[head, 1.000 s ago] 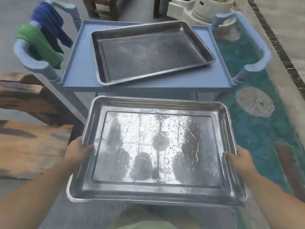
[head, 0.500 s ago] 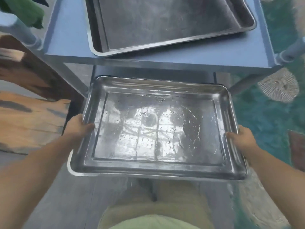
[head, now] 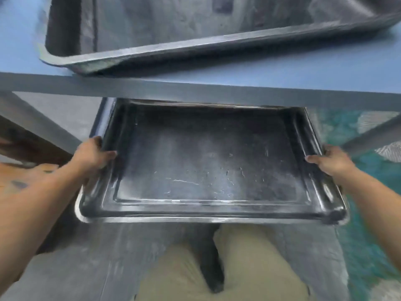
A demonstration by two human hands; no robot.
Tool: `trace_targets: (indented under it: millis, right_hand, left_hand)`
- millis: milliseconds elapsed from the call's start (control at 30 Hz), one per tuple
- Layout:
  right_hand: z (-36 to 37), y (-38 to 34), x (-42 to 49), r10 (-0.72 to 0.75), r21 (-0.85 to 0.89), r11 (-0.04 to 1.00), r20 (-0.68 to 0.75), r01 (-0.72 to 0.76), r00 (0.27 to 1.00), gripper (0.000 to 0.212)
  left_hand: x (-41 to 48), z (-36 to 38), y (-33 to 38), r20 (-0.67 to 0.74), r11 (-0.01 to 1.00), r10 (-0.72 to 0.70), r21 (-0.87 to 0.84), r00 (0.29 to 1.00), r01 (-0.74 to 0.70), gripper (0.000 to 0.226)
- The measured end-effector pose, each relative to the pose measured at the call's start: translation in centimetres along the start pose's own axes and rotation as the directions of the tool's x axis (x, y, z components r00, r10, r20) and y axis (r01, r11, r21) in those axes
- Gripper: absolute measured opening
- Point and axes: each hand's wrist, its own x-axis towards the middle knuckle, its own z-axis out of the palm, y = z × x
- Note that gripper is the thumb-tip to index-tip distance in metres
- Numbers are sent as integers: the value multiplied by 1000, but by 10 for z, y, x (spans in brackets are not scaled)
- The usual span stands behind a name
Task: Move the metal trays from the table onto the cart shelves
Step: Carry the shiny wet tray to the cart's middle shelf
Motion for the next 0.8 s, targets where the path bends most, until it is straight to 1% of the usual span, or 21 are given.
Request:
trace_targets:
  millis: [33,100,133,167,233,367,467,533,567,667,700,733,767,800]
  right_hand:
    - [3,-5,13,-25,-3,1000,-28,24,999,37]
    - [6,-15,37,-66,6,998,-83,67,994,24]
    - [7,-19,48,-93,-6,996,-100,93,991,16]
    - [8,-24,60,-129,-42,991,-99,125,987,14]
    - [10,-33,79,-180,-150,975,-76,167,981,18]
    - [15,-41,108,-228,-232,951,-72,206,971,27]
    - [29,-40,127,-241,-259,943,-91,211,966,43]
    - [40,-37,138,-229,-219,955,-105,202,968,45]
    - [44,-36,144,-220,-197,961,-104,197,970,46]
    - [57,-32,153,-208,-219,958,-87,185,974,64]
    - [61,-31,158,-202,-202,963,-90,181,975,67]
    - [63,-30,164,-199,-180,967,-94,180,975,63]
    - [65,-32,168,-201,-165,969,-108,182,974,51]
    - [66,-32,173,-203,-160,970,-126,182,971,31]
  left_hand:
    - [15,2,6,-7,1000,9,16,1000,-9,30]
    - [43,7,17,-21,999,34,42,999,-33,33]
    - [55,10,24,-33,997,49,57,998,-47,36]
    - [67,13,30,-44,996,59,70,997,-56,39]
    - [86,16,41,-60,995,65,85,996,-60,43]
    - [114,25,53,-59,991,72,118,996,-65,49]
    - [128,43,49,-99,991,74,117,992,-63,59]
    - [133,53,44,-124,990,66,132,990,-50,64]
    - [136,56,43,-135,987,66,152,989,-45,63]
    - [147,60,45,-169,984,95,168,981,-66,52]
    - [151,61,46,-172,983,106,167,979,-77,48]
    - [155,63,46,-169,983,113,163,979,-85,47]
    - [159,65,47,-166,983,119,159,979,-93,46]
    - [162,68,48,-166,982,124,159,978,-98,47]
